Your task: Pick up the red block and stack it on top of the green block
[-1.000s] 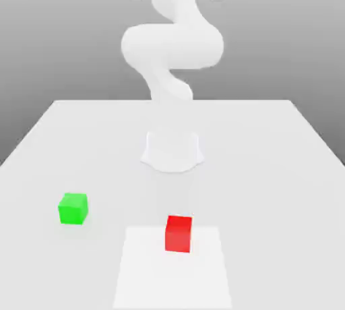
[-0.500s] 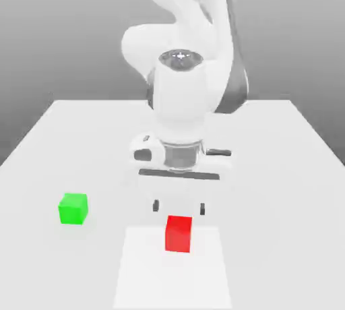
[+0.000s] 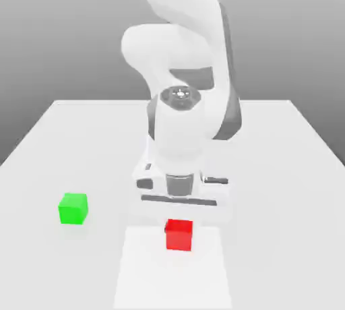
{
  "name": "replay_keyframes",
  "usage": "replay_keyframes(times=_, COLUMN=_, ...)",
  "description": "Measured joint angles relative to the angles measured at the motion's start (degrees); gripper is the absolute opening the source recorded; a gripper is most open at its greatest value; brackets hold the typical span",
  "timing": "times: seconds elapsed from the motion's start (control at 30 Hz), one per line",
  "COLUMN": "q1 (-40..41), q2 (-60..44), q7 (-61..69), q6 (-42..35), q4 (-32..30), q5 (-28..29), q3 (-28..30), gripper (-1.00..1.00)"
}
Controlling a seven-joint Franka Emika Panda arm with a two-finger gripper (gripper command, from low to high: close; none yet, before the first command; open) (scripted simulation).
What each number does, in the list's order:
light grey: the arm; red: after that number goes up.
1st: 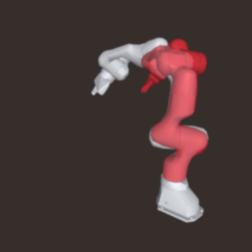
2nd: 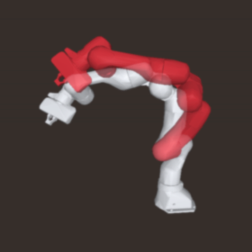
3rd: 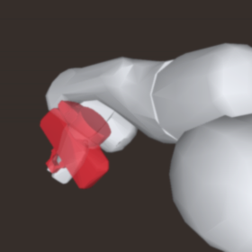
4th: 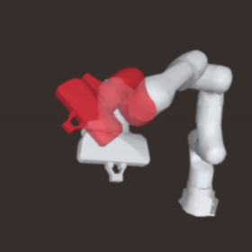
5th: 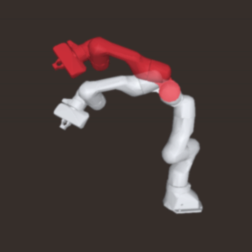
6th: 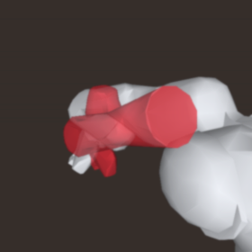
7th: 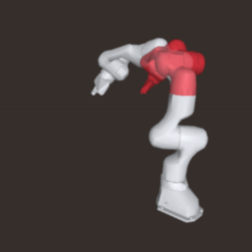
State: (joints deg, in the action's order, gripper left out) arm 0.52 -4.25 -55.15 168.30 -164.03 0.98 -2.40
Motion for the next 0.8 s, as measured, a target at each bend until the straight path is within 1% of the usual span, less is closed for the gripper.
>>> replay_keyframes(times=0.1, q1=-0.1, q2=6.1, q7=0.8, q6=-5.3, q4=-0.9, q5=-1.2, q3=-0.3, gripper=-1.00)
replay_keyframes(times=0.17, q1=3.0, q2=8.7, q7=3.1, q6=-7.4, q4=-1.3, q5=-0.3, q3=1.9, gripper=-1.00)
replay_keyframes(times=0.5, q1=21.8, q2=17.6, q7=18.9, q6=-14.6, q4=-2.7, q5=8.4, q3=19.6, gripper=-1.00)
replay_keyframes(times=0.57, q1=23.4, q2=16.6, q7=21.1, q6=-13.5, q4=-2.7, q5=8.5, q3=21.8, gripper=-1.00)
replay_keyframes(times=0.63, q1=22.9, q2=13.2, q7=22.9, q6=-10.2, q4=-2.7, q5=6.7, q3=22.7, gripper=-1.00)
replay_keyframes(times=0.7, q1=22.0, q2=9.1, q7=25.1, q6=-6.3, q4=-2.6, q5=3.7, q3=23.1, gripper=-1.00)
replay_keyframes(times=0.77, q1=21.4, q2=4.9, q7=28.4, q6=-2.5, q4=-2.4, q5=-1.0, q3=22.4, gripper=-1.00)
replay_keyframes(times=0.8, q1=21.6, q2=3.2, q7=29.9, q6=-1.0, q4=-2.4, q5=-3.2, q3=21.6, gripper=1.00)
